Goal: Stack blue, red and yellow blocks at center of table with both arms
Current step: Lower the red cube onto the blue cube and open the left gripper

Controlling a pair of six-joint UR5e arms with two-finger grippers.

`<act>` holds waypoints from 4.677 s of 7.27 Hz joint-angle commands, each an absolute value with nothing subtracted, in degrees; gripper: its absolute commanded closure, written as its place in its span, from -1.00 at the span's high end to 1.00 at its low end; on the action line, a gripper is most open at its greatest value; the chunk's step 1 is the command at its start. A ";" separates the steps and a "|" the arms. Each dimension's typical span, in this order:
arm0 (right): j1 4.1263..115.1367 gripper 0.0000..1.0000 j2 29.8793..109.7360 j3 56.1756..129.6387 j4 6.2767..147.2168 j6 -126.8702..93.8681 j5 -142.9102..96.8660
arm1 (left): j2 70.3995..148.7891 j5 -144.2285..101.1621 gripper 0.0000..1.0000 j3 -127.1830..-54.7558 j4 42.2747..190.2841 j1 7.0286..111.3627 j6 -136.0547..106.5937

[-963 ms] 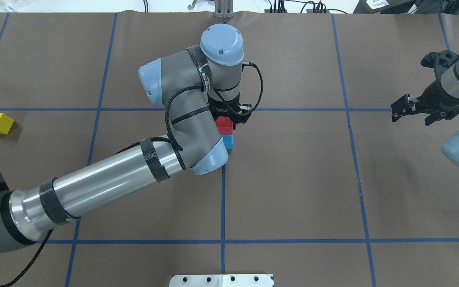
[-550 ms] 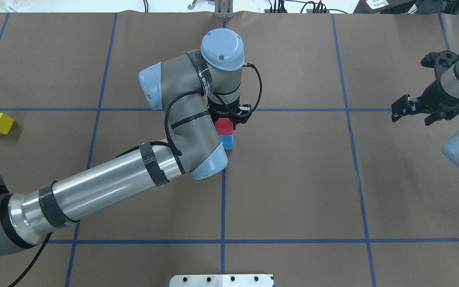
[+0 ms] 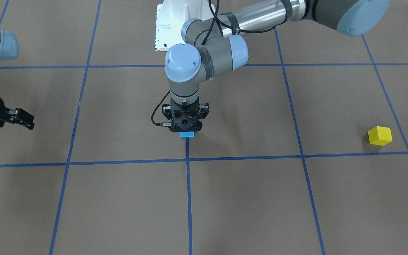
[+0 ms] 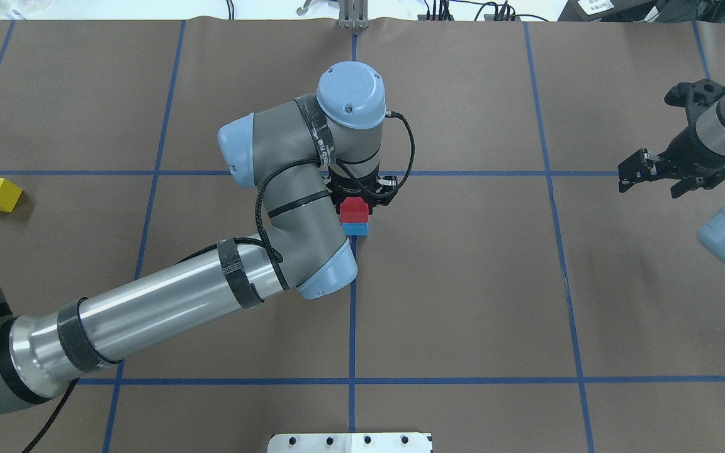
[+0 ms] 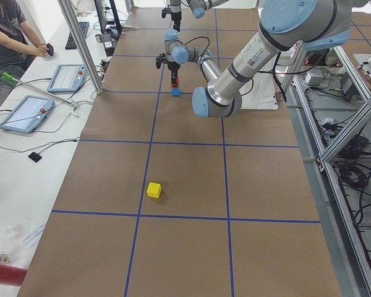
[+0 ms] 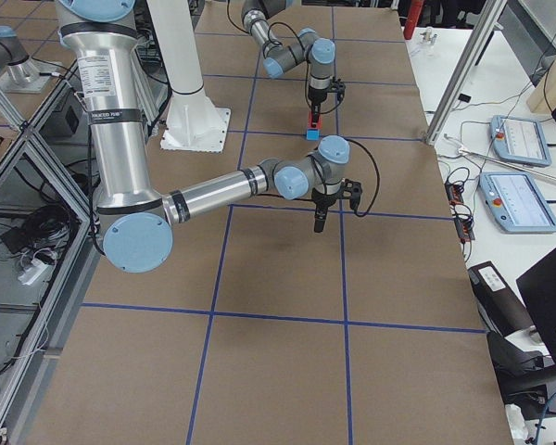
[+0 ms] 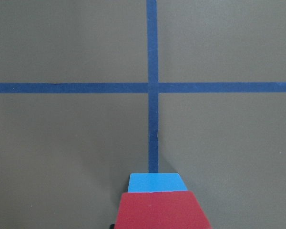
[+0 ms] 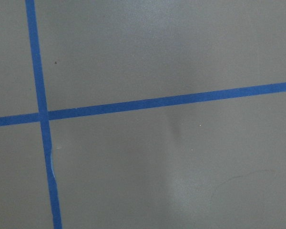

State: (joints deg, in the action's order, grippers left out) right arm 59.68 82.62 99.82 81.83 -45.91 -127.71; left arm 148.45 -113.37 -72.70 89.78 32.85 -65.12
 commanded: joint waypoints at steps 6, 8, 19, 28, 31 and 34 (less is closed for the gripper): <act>59.68 0.99 82.62 99.84 81.83 -45.97 -127.71 | 148.36 -113.20 -1.00 -72.86 90.00 32.52 -65.04; 59.68 0.99 82.53 99.76 81.83 -46.05 -127.71 | 148.27 -112.85 -1.00 -72.77 90.00 32.34 -65.04; 59.68 0.99 82.53 99.84 81.83 -46.05 -127.70 | 148.36 -112.85 -1.00 -72.42 90.53 32.34 -64.78; 59.68 0.99 82.53 99.84 81.83 -46.14 -127.70 | 148.45 -111.97 -1.00 -72.16 90.70 32.34 -64.69; 59.68 0.99 82.53 99.84 81.83 -46.06 -127.71 | 148.36 -111.97 -0.12 -72.25 90.70 32.34 -64.69; 59.68 0.99 82.53 99.76 81.83 -46.05 -127.62 | 148.01 -111.53 0.61 -72.33 91.41 32.26 -64.69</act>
State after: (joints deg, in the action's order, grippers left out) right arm 59.68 82.53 99.77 81.83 -46.06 -127.63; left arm 148.11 -111.66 -72.27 91.26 32.33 -64.69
